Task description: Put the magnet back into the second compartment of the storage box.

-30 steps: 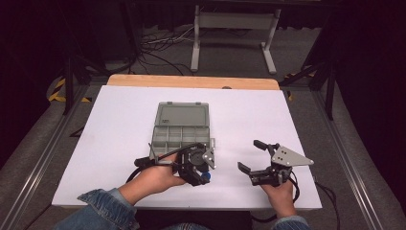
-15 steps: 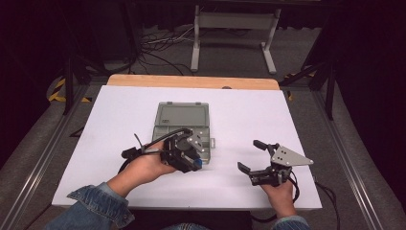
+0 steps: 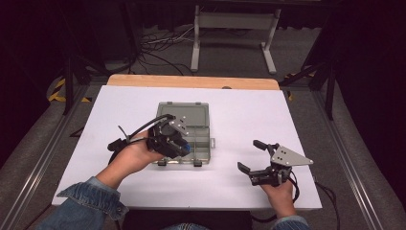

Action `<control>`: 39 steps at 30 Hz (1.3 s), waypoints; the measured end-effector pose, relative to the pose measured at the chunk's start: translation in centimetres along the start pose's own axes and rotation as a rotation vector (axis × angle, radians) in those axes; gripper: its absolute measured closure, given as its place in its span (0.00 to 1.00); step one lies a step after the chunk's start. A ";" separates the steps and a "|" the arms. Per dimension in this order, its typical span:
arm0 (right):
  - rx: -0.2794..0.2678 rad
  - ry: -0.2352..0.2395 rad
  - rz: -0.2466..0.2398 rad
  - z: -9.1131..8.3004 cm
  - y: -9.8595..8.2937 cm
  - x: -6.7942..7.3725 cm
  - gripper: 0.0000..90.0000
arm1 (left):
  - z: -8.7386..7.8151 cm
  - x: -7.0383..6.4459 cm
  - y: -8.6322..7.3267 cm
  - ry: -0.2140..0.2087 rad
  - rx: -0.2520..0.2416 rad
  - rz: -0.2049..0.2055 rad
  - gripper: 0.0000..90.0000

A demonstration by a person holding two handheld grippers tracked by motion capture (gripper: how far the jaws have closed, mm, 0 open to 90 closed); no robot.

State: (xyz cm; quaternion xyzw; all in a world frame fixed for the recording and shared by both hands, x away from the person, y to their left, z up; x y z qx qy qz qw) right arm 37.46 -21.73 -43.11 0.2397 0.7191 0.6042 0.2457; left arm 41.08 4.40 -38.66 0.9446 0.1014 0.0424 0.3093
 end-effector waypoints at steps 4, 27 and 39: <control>0.001 0.000 0.001 0.0 0.0 0.0 0.07 | -0.5 0.8 -0.3 0.021 0.002 -0.017 0.70; 0.002 0.003 0.002 0.0 0.0 0.0 0.07 | -0.3 5.8 -1.7 0.103 0.012 -0.130 0.70; 0.000 0.001 0.006 0.0 0.0 -0.1 0.07 | 0.7 8.3 -2.2 0.128 0.004 -0.188 0.70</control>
Point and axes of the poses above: each handheld gripper's, and its own axes: z roughly forward along the jaws, y roughly out of its top, x roughly to its left, the point moved 7 cm from there along z, roughly forward along the jaws, and after that the axes turned 5 degrees about -x, right-handed, at the moved point
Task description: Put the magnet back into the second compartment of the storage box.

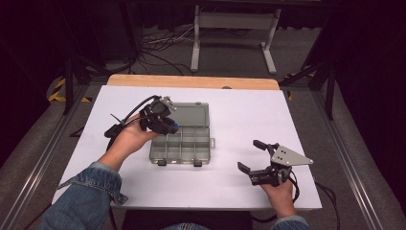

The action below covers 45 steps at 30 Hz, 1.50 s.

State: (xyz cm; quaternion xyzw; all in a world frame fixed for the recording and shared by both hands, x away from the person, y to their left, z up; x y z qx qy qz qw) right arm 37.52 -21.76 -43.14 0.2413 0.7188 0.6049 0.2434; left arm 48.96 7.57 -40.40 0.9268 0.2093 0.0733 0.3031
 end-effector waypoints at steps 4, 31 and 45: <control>0.001 -0.001 -0.001 0.0 0.0 0.0 0.07 | 0.8 0.5 -0.3 0.009 0.013 -0.020 0.70; 0.005 0.007 0.005 0.0 -0.1 0.0 0.07 | 5.3 1.8 -2.1 -0.003 0.106 -0.072 0.69; 0.001 0.010 0.008 0.0 -0.1 0.1 0.07 | 6.3 1.7 -2.4 -0.016 0.136 -0.071 0.69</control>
Point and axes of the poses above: each handheld gripper's, and its own axes: z roughly forward along the jaws, y roughly out of its top, x roughly to its left, the point moved 7 cm from there along z, roughly forward along the jaws, and after that the axes turned 5 degrees about -x, right-handed, at the moved point
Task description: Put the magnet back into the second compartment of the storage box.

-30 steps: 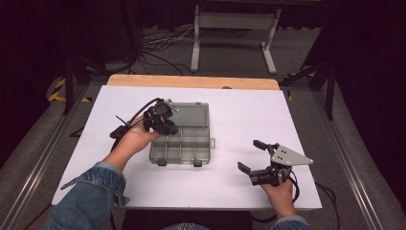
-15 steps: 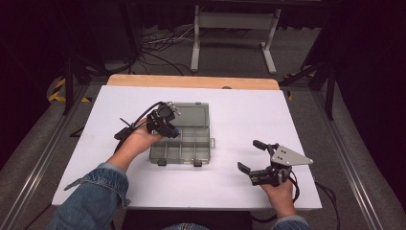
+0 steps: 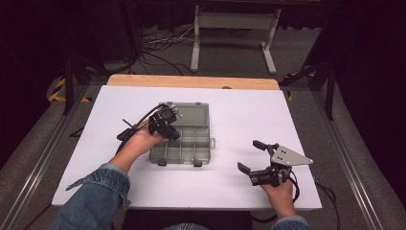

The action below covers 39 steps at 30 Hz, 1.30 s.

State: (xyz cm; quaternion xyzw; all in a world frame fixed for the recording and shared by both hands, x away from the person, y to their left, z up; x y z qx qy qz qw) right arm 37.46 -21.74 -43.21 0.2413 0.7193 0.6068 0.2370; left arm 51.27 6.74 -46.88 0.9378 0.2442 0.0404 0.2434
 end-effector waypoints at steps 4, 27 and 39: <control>0.000 0.000 0.000 0.0 0.0 0.0 0.07 | 0.2 0.0 0.0 -0.001 0.004 0.004 0.69; -0.001 0.001 0.006 -0.1 0.0 0.0 0.07 | -1.7 -0.5 0.3 0.026 -0.052 -0.009 0.46; 0.000 -0.004 0.012 0.0 -0.2 -0.2 0.06 | -6.1 -2.3 0.4 0.023 -0.243 -0.012 0.11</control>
Point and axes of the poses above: each handheld gripper's, and its own axes: z roughly forward along the jaws, y roughly out of its top, x roughly to its left, the point moved 7 cm from there along z, roughly forward along the jaws, and after that the axes turned 5 degrees about -x, right-handed, at the moved point
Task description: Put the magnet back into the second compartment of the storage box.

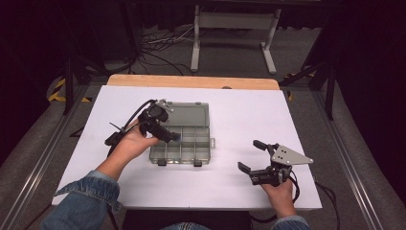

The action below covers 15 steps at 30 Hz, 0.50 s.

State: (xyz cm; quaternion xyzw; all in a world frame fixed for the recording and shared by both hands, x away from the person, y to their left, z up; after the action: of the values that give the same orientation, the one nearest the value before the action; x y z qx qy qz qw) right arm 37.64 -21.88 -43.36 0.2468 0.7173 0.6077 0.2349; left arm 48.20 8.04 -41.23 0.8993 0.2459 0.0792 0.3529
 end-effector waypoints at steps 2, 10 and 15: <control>0.000 0.000 -0.001 0.0 0.0 0.0 0.06 | -0.9 -0.5 0.1 -0.003 -0.051 -0.002 0.09; -0.005 -0.011 0.001 -0.1 0.0 -0.1 0.05 | -3.4 -1.9 -0.2 -0.010 -0.179 0.019 0.03; -0.010 -0.019 -0.003 -0.1 0.1 -0.1 0.04 | -4.9 -2.6 -0.6 -0.013 -0.259 0.013 0.01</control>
State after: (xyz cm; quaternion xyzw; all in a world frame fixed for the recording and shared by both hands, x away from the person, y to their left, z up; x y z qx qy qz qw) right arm 37.71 -22.01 -43.29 0.2504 0.7123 0.6087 0.2438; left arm 44.19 10.08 -37.93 0.8482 0.2257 0.1068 0.4672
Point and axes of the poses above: each handheld gripper's, and its own axes: z roughly forward along the jaws, y roughly out of its top, x roughly to its left, the point moved 7 cm from there along z, roughly forward along the jaws, and after that the axes turned 5 degrees about -x, right-handed, at the moved point
